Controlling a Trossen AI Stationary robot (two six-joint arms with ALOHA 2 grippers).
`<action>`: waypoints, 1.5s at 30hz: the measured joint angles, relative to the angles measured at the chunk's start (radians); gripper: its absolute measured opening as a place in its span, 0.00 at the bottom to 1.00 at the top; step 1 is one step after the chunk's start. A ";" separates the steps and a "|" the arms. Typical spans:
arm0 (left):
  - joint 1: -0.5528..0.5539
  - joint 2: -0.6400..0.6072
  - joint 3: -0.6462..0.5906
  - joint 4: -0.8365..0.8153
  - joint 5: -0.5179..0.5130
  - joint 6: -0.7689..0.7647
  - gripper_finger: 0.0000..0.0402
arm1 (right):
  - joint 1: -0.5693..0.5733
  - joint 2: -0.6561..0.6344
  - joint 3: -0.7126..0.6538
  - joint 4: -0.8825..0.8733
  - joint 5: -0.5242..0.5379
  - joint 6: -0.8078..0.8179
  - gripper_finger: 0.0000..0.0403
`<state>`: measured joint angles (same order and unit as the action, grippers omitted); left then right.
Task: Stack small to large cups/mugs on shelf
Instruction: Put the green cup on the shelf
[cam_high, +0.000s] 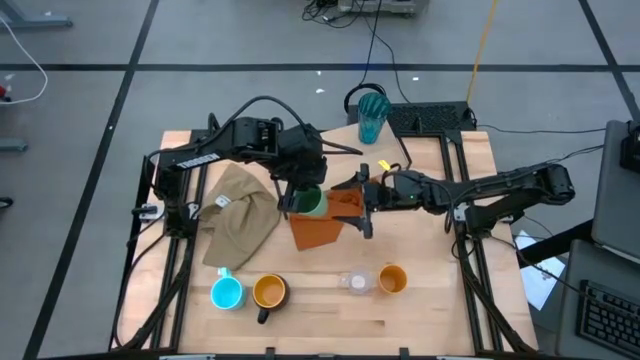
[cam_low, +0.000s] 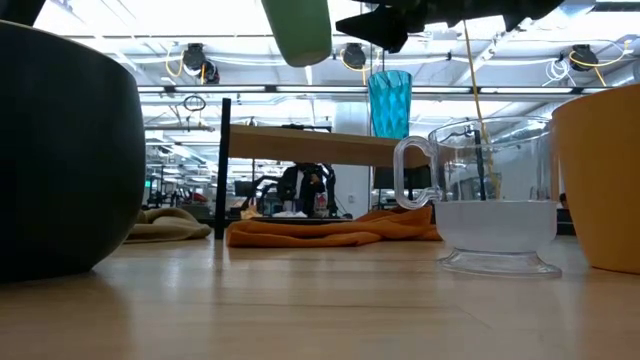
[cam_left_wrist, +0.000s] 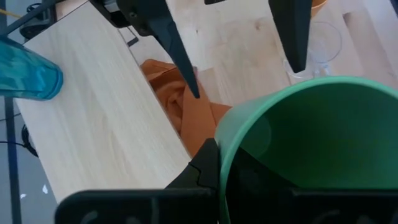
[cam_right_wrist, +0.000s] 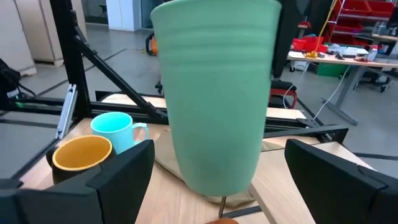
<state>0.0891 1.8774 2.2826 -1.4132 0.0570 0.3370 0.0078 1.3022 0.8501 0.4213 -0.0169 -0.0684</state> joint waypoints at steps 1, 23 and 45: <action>0.000 0.000 0.000 0.000 0.002 0.000 0.01 | 0.000 0.000 0.000 0.001 -0.004 0.003 0.87; 0.002 0.000 0.000 0.023 0.013 0.012 0.01 | -0.041 0.004 0.000 -0.029 0.024 0.060 0.88; 0.011 0.001 0.000 0.072 0.029 0.036 0.01 | -0.050 0.087 -0.001 0.094 -0.119 0.101 0.88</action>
<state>0.1005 1.8782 2.2826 -1.3409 0.0856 0.3730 -0.0422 1.3891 0.8494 0.5157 -0.1360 0.0326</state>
